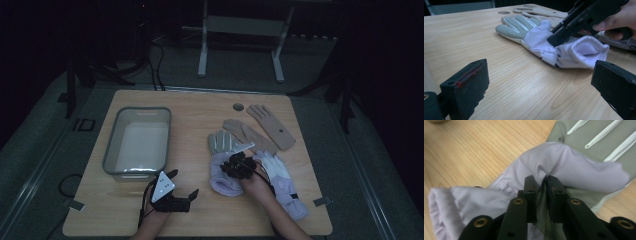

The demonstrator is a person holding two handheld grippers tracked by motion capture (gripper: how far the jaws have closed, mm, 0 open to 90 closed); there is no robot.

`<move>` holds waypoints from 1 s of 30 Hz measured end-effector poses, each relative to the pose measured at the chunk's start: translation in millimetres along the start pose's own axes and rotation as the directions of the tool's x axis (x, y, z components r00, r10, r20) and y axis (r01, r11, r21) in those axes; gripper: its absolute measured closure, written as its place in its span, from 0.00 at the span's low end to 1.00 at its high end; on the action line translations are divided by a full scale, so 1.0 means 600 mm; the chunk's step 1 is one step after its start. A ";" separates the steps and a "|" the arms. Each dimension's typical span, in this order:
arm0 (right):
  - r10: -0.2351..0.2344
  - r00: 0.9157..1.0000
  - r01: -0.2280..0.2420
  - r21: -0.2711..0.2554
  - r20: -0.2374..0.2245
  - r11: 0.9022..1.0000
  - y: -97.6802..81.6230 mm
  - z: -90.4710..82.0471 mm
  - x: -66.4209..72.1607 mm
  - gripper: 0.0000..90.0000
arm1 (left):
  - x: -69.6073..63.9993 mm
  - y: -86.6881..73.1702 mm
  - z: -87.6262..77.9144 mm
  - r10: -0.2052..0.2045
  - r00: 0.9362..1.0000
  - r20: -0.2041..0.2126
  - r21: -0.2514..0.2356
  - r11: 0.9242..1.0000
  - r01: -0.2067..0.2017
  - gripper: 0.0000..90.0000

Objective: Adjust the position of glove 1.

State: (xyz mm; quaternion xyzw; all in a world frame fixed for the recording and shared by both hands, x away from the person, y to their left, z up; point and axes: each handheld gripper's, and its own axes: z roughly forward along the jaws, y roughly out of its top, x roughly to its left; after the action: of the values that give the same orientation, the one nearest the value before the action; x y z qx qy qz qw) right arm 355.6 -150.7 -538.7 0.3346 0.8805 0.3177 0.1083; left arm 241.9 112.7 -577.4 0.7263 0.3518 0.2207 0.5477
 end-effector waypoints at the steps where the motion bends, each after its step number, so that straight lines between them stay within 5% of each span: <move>1: 0.007 1.000 -0.007 0.000 -0.016 1.000 -0.001 0.002 -0.003 0.77 | 0.000 0.000 0.000 -0.001 1.000 -0.001 -0.003 1.000 0.001 0.02; 3: 0.018 0.999 -0.018 0.000 -0.038 1.000 -0.002 0.002 -0.008 0.69 | 0.000 0.000 -0.001 -0.001 1.000 0.002 -0.005 1.000 0.001 0.02; 4: 0.019 0.999 -0.019 -0.001 -0.044 1.000 -0.002 0.001 -0.010 0.56 | 0.000 0.000 -0.001 -0.002 1.000 0.001 -0.005 1.000 0.002 0.02; 11: 0.006 1.000 -0.007 -0.040 -0.016 0.999 0.006 -0.026 -0.009 0.40 | 0.000 0.000 -0.001 0.000 1.000 0.000 -0.005 1.000 0.000 0.02; 21: 0.022 0.999 -0.018 -0.106 0.040 0.994 0.009 -0.096 -0.031 0.36 | 0.000 0.000 -0.001 0.000 1.000 0.004 -0.007 1.000 0.000 0.02; 30: 0.054 0.995 -0.041 -0.138 0.088 0.990 -0.023 -0.157 -0.070 0.42 | 0.000 0.000 0.000 0.001 1.000 0.002 -0.002 1.000 -0.001 0.02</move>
State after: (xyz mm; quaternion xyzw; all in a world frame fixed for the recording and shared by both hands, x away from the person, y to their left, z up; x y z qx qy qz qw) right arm 342.0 -232.2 -475.3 0.3615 0.8428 0.3637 0.1635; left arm 241.8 112.8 -577.4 0.7263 0.3505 0.2205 0.5486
